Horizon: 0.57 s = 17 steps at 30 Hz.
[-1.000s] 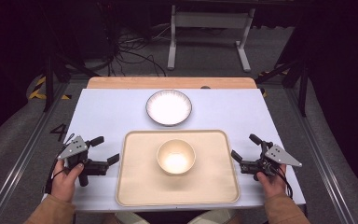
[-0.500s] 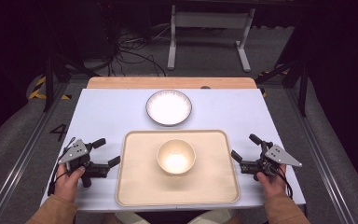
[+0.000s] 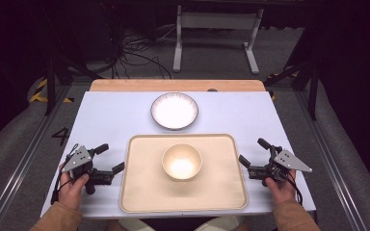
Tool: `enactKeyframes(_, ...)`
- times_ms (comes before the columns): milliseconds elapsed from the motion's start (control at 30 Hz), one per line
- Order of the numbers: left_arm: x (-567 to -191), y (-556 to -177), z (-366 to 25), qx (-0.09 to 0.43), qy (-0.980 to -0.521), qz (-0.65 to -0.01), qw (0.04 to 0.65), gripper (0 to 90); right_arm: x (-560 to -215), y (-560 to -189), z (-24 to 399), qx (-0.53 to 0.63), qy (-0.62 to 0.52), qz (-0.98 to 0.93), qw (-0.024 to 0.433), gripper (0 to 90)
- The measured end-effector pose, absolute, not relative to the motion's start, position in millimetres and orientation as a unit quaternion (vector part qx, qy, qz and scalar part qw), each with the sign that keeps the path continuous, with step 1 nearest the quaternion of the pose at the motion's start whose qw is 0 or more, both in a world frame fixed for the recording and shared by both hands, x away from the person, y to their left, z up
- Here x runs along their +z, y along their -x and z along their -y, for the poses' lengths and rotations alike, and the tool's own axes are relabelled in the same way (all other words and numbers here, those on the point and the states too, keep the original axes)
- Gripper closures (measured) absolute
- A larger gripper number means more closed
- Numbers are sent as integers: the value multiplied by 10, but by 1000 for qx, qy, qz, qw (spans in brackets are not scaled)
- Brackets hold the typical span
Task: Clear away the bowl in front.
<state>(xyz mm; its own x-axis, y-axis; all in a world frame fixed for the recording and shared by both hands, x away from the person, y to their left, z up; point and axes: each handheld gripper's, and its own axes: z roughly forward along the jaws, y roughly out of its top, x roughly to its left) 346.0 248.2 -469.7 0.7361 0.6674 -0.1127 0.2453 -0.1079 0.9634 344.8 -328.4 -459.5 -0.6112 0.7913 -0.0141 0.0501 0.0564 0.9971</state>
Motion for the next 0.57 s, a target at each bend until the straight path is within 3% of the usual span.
enactKeyframes(567, -4708, -3401, -2497, 204, -710, -309, 599, 5, -4596, -3441, 3285, 611, -317, -658, 305, 10)
